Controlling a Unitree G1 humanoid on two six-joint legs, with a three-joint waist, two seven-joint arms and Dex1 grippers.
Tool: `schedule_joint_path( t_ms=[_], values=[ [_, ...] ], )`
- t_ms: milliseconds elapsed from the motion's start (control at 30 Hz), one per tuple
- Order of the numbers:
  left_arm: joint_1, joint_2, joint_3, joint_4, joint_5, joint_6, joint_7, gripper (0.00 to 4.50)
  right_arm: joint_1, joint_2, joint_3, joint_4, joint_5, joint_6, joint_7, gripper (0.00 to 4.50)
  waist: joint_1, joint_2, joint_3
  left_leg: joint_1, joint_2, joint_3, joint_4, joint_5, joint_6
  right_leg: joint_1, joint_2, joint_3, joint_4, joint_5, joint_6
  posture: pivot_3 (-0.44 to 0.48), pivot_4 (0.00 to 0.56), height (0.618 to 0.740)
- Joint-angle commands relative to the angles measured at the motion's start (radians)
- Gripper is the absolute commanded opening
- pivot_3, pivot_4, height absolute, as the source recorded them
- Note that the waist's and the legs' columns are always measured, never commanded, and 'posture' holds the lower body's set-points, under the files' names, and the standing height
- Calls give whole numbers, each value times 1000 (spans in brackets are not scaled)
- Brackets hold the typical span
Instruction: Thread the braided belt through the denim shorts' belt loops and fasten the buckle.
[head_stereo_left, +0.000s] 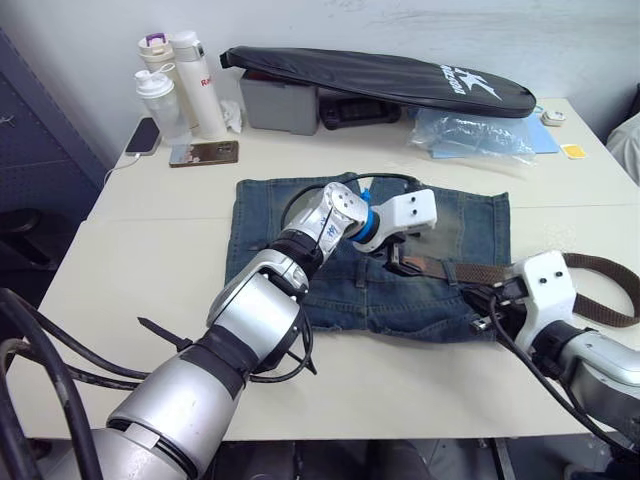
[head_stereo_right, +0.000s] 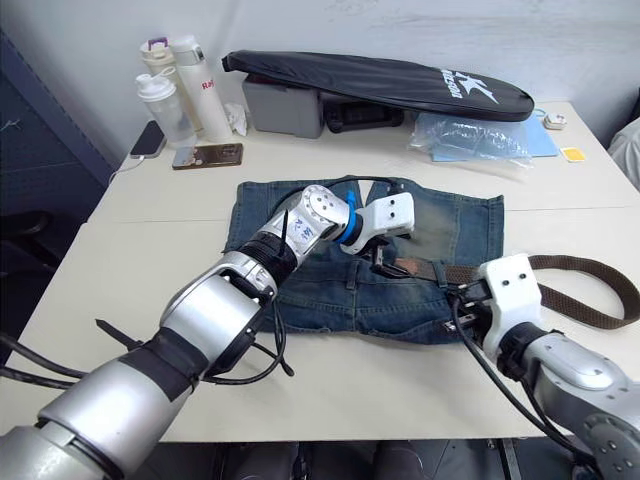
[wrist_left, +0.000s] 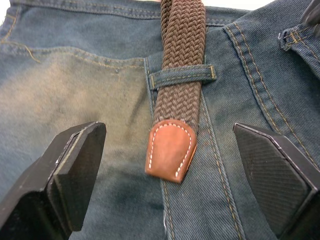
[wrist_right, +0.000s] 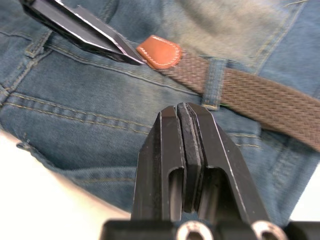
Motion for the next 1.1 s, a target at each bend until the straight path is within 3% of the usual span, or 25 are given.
schedule_joint_path(
  t_ms=[33,400,600,700,1000,1100],
  values=[
    [-14,-19,10,5,31,-31,36,4500,-18,19,36,25,-47,22,-28,129,1,0,0,0,0,0,0,0,0,0,0,0,0,0,0,0,150,740],
    [-10,-74,0,33,115,-31,117,4500,11,88,109,105,-136,123,-55,129,0,1,0,-1,0,0,1,0,1,-1,0,0,2,0,0,0,150,740],
    [10,-75,-77,33,220,-99,179,4500,-13,121,123,108,-173,133,-46,129,0,1,0,-1,0,0,2,-1,2,-1,0,0,3,0,0,0,150,740],
    [22,-81,-104,34,258,-124,215,3760,-22,134,126,106,-189,143,-39,0,0,1,0,0,0,-1,2,-2,3,-1,0,0,3,0,0,0,150,740],
    [50,-91,-111,39,289,-137,223,67,-42,151,120,100,-229,168,-11,0,0,0,-1,0,0,-2,3,-2,4,-1,0,0,4,0,0,0,150,740],
    [40,-86,-87,29,268,-138,196,22,-46,155,123,101,-242,173,-2,0,-1,0,-1,0,0,-3,3,-2,4,0,0,0,3,0,0,0,150,740]
  ],
)
